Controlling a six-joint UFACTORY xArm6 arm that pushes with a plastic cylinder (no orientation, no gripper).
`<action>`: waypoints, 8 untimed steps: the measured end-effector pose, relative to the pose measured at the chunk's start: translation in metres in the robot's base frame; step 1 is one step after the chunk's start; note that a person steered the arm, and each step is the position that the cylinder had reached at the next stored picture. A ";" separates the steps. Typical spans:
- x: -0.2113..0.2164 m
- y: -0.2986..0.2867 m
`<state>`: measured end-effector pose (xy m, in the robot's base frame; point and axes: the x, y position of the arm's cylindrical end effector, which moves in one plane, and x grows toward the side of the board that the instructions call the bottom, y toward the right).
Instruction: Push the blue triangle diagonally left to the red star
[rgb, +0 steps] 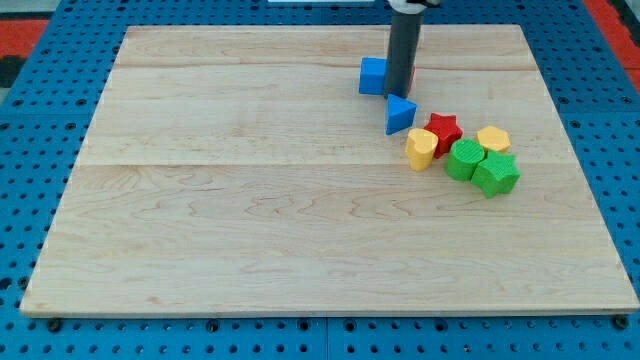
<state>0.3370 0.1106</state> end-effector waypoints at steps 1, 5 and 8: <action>0.029 0.048; 0.042 0.039; 0.049 -0.021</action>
<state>0.3862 0.0892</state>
